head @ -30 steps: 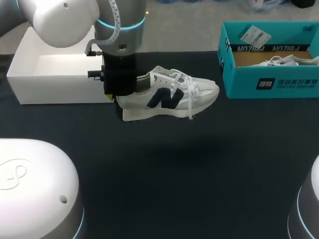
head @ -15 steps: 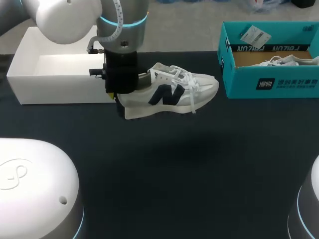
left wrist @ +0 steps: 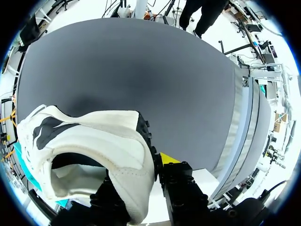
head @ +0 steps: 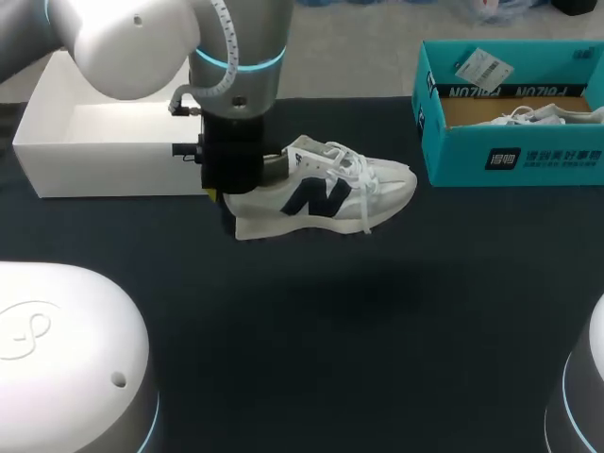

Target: Take the shoe out of the shoebox, open the shoe tongue, remove and reinsert the insole, then place the shoe into the shoebox

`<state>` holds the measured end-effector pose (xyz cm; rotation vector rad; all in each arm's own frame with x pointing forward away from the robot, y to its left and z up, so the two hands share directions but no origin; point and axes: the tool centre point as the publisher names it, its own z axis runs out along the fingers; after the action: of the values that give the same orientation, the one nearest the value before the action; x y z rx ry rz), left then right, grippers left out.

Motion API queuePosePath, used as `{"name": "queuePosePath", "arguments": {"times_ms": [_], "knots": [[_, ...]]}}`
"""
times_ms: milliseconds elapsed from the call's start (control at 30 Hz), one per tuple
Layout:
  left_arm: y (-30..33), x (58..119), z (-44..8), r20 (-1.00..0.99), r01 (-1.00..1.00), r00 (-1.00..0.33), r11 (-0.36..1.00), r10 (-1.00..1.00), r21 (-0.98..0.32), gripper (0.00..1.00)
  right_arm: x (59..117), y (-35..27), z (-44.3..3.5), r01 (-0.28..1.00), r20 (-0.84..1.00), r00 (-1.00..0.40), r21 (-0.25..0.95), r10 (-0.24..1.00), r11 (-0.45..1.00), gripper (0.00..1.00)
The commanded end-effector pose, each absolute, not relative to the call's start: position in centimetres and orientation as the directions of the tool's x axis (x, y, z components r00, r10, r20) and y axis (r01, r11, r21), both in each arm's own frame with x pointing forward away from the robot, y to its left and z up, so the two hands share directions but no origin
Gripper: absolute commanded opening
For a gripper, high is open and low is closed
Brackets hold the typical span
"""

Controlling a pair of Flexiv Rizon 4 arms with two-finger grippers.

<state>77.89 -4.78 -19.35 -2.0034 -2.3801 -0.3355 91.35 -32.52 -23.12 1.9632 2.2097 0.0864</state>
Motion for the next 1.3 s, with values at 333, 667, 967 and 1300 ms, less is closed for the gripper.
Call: {"name": "queuePosePath", "arguments": {"times_ms": [333,667,967,1300], "knots": [[-4.4,77.5,-25.7,0.16,0.987,-0.138,0.123,0.977,0.099,0.0,91.4,-32.5,-23.2,0.978,-0.098,-0.109,0.166,0.989,0.124,1.0],[-3.8,78.4,-31.8,0.151,0.992,-0.12,0.113,0.981,0.055,0.0,91.4,-32.5,-23.2,0.978,-0.098,-0.109,0.166,0.989,0.124,1.0],[-4.1,77.8,-36.8,0.13,0.998,-0.038,0.032,0.991,0.05,0.0,91.4,-32.5,-23.2,0.978,-0.098,-0.109,0.166,0.989,0.124,1.0],[-4.5,77.4,-40.1,0.16,0.999,-0.036,0.03,0.987,0.042,0.0,91.4,-32.5,-23.2,0.978,-0.098,-0.109,0.166,0.989,0.124,1.0]]}}
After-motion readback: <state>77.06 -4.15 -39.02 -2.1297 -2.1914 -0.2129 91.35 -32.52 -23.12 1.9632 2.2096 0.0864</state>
